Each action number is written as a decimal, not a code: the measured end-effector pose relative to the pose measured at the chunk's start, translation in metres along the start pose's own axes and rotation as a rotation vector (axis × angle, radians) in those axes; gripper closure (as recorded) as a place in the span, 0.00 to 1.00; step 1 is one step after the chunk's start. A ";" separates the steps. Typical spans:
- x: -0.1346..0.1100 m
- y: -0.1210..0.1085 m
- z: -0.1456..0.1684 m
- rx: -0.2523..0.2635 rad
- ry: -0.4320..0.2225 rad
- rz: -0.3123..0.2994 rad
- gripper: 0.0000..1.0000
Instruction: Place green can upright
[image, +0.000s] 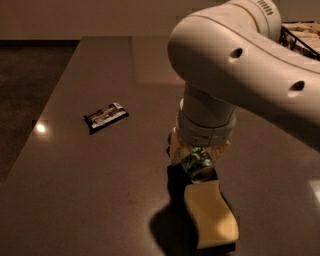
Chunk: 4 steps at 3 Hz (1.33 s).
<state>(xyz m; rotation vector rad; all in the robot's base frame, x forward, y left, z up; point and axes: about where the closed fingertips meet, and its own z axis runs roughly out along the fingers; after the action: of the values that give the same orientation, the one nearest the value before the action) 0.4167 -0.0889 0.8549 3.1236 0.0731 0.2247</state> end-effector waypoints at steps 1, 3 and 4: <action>0.001 -0.004 -0.004 0.024 -0.051 0.033 0.64; 0.032 -0.027 -0.038 0.251 -0.284 0.378 1.00; 0.056 -0.040 -0.058 0.398 -0.397 0.594 1.00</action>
Offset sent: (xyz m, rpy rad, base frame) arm 0.0258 0.0393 0.0578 0.2855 0.3386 -0.4234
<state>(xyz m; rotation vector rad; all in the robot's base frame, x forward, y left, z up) 0.4620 -0.0463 0.9197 3.4005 -0.9199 -0.4706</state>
